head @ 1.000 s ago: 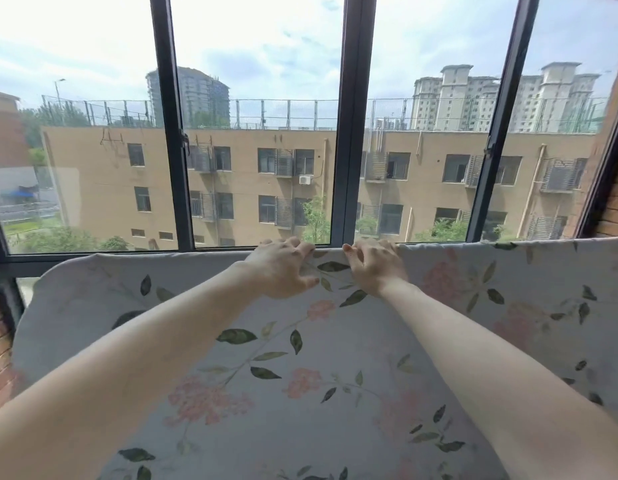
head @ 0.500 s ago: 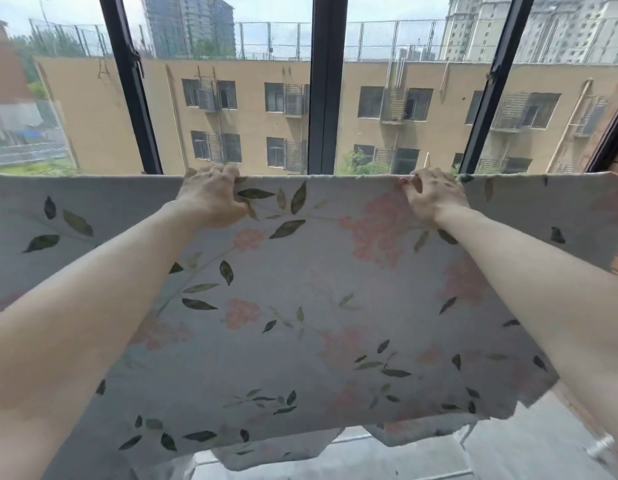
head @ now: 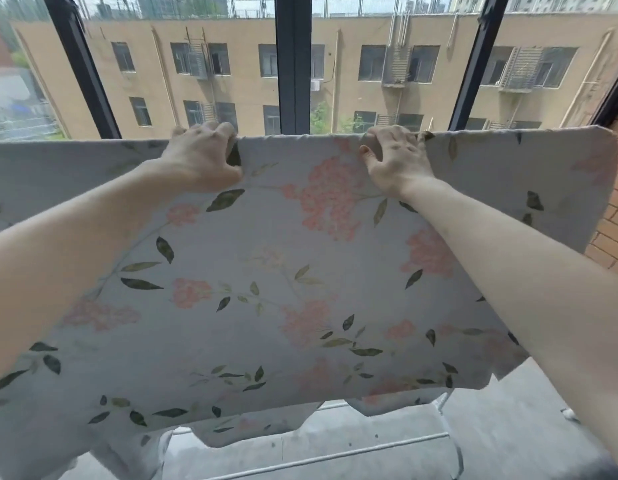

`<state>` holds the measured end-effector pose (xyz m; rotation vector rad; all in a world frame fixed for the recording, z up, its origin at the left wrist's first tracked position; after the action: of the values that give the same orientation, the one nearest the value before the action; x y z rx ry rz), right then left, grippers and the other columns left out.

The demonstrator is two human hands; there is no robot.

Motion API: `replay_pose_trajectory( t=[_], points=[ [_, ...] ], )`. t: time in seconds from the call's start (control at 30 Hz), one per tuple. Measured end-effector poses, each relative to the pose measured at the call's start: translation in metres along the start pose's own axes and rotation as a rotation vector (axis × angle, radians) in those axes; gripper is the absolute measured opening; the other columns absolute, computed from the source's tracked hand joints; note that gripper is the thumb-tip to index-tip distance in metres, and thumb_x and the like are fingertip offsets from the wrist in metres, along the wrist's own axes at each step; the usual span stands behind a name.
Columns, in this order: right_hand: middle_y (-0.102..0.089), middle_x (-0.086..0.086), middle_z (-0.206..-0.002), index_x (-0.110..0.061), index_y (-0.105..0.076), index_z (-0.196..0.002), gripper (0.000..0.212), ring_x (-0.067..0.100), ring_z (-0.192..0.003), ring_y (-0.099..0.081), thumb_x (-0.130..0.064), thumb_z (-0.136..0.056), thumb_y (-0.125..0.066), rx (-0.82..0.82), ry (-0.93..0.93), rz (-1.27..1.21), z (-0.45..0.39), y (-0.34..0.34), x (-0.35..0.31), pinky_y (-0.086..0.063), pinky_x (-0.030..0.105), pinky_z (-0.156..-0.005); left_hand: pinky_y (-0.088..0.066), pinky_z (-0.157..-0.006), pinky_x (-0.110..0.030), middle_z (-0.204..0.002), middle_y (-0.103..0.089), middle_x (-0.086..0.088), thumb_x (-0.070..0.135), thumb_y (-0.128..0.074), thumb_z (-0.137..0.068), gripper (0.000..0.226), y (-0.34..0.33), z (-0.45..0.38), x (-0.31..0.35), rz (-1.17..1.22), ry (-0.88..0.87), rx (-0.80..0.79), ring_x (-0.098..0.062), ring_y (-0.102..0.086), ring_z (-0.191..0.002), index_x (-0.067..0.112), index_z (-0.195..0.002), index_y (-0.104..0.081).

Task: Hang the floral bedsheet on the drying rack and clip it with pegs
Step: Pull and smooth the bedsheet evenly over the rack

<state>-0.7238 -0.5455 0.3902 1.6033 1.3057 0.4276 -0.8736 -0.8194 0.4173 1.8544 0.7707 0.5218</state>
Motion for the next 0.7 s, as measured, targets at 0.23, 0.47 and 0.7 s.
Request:
replay_pose_trajectory(
  t=[0.23,0.47,0.7],
  points=[
    [-0.054,-0.003,-0.148,-0.027,-0.056,-0.140,0.040,0.022,-0.144,-0.039,-0.040,-0.106,-0.040,0.112,0.050,-0.076,0.004,0.013,0.034,-0.002,0.047,-0.128,-0.041,-0.072,-0.035,-0.101,-0.060,-0.002,0.035,-0.057,-0.086,0.032,-0.026,-0.048,0.178,0.088,-0.288,0.023,-0.023,-0.057,-0.084,0.020,-0.113,-0.051],
    [-0.056,0.002,-0.141,-0.027,-0.057,-0.130,0.036,0.028,-0.138,-0.041,-0.045,-0.107,-0.036,0.199,-0.129,0.064,-0.015,0.059,0.181,-0.009,0.053,-0.126,-0.039,-0.060,-0.033,-0.073,-0.054,0.002,0.044,-0.058,-0.081,0.026,-0.035,-0.089,0.201,0.009,-0.286,0.145,-0.012,-0.047,-0.062,0.021,-0.092,-0.054],
    [-0.056,0.004,-0.140,-0.024,-0.059,-0.131,0.042,0.029,-0.139,-0.043,-0.046,-0.110,-0.030,0.239,-0.233,0.070,-0.019,0.099,0.297,-0.004,0.054,-0.127,-0.039,-0.064,-0.035,-0.083,-0.057,0.001,0.053,-0.053,-0.084,0.034,-0.041,-0.108,0.269,0.057,-0.373,0.125,-0.020,-0.054,-0.073,0.021,-0.094,-0.050]
  ],
)
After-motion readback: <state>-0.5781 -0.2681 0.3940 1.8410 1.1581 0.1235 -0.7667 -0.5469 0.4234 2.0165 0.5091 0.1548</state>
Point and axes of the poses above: each hand's wrist, its own z-axis away from the middle knuckle, its own y-axis out of the back of the hand, x = y × z, the point moved 10 cm from there along -z, towards the middle knuckle
